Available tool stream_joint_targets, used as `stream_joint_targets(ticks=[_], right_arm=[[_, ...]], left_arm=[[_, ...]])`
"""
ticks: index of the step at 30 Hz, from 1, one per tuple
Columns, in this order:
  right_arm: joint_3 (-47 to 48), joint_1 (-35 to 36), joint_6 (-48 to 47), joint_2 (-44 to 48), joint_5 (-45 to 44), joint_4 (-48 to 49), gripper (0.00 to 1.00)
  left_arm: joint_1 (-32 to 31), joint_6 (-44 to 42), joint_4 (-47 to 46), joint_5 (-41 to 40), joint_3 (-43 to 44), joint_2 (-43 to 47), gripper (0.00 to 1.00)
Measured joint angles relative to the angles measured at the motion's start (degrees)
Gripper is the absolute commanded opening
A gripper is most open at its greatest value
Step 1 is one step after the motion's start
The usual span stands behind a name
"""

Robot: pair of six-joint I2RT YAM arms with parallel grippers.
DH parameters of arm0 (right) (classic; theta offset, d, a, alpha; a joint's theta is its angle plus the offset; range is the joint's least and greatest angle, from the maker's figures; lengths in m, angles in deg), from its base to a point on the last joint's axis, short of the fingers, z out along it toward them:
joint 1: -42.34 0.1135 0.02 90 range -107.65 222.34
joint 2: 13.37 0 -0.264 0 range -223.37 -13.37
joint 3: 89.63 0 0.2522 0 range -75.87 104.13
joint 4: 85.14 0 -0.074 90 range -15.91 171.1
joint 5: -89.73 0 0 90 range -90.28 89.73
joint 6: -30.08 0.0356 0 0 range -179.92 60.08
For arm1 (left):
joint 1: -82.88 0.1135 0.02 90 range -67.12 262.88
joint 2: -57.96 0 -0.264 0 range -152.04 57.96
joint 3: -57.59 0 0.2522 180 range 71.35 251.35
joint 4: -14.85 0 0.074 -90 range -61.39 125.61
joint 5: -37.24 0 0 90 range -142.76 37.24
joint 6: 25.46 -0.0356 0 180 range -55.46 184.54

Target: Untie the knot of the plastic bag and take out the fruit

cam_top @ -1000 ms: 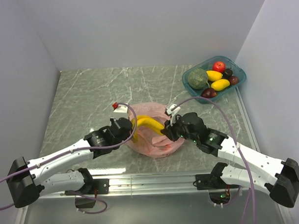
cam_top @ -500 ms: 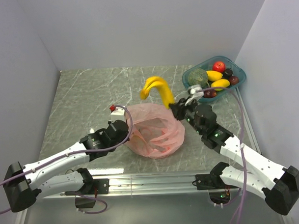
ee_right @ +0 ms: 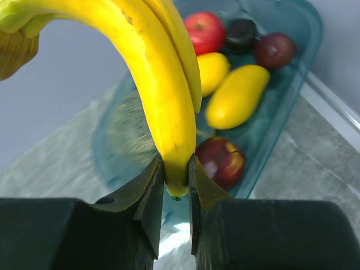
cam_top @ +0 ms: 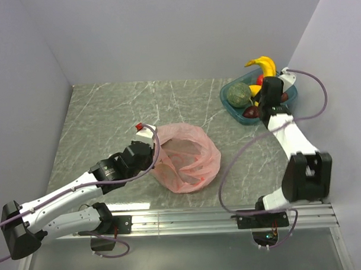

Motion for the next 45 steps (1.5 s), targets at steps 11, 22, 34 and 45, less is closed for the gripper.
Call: stream_joint_targets(ticks=[11, 22, 34, 45], right_arm=[[19.26, -6.12, 2.47, -27.06, -1.62, -7.63, 0.71], [14.95, -1.99, -2.12, -15.32, 1.62, -10.27, 0.76], [-4.98, 29.27, -8.07, 12.33, 20.94, -4.98, 0.64], [-10.93, 48.39, -7.80, 1.88, 30.62, 2.82, 0.57]], left_arm=[[9.99, -3.15, -4.17, 9.03, -2.64, 0.96, 0.01], [17.64, -2.08, -6.36, 21.11, -2.78, 1.86, 0.01], [17.84, 3.17, 0.70, 26.45, -0.09, 0.85, 0.03], [17.84, 8.04, 21.53, 24.72, 11.65, 0.13, 0.01]])
